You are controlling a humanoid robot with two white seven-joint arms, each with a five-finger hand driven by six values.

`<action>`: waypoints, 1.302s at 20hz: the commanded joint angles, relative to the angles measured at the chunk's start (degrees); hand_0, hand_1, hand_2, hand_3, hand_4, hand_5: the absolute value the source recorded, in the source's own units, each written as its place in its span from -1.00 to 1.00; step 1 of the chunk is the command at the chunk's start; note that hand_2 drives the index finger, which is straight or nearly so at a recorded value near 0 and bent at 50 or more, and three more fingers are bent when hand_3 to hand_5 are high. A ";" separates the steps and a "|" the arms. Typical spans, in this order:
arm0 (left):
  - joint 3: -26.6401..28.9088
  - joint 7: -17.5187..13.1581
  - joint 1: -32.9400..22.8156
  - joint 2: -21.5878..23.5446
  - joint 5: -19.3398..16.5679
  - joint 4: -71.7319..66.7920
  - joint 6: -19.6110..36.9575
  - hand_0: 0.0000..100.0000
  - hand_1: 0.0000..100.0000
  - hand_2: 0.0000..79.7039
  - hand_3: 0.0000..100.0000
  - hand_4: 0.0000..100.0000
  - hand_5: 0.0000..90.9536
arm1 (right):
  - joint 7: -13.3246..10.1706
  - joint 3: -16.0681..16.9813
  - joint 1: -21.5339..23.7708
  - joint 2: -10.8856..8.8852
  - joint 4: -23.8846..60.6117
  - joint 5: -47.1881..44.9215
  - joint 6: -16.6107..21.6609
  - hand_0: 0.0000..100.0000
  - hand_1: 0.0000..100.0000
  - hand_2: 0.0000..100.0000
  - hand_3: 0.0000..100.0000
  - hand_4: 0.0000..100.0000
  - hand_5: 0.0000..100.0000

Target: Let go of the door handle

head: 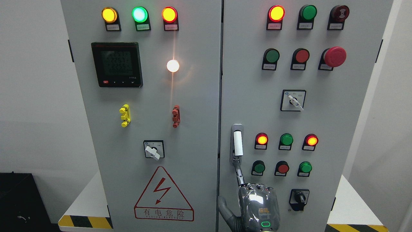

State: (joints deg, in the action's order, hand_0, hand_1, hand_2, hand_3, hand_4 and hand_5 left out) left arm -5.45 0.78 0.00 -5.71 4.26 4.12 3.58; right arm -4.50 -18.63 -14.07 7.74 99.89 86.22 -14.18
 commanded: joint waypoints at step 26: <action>0.00 0.01 -0.97 0.00 0.05 0.01 0.02 -0.76 0.11 -1.00 -1.00 -1.00 -1.00 | -0.51 -0.35 -0.25 0.00 2.94 0.00 0.03 -0.23 -0.29 -0.41 1.00 1.00 1.00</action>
State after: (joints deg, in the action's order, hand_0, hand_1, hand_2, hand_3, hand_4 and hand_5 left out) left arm -5.45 0.78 0.00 -5.71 4.29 4.12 3.58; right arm -4.84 -18.69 -14.30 7.73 101.71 86.21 -14.33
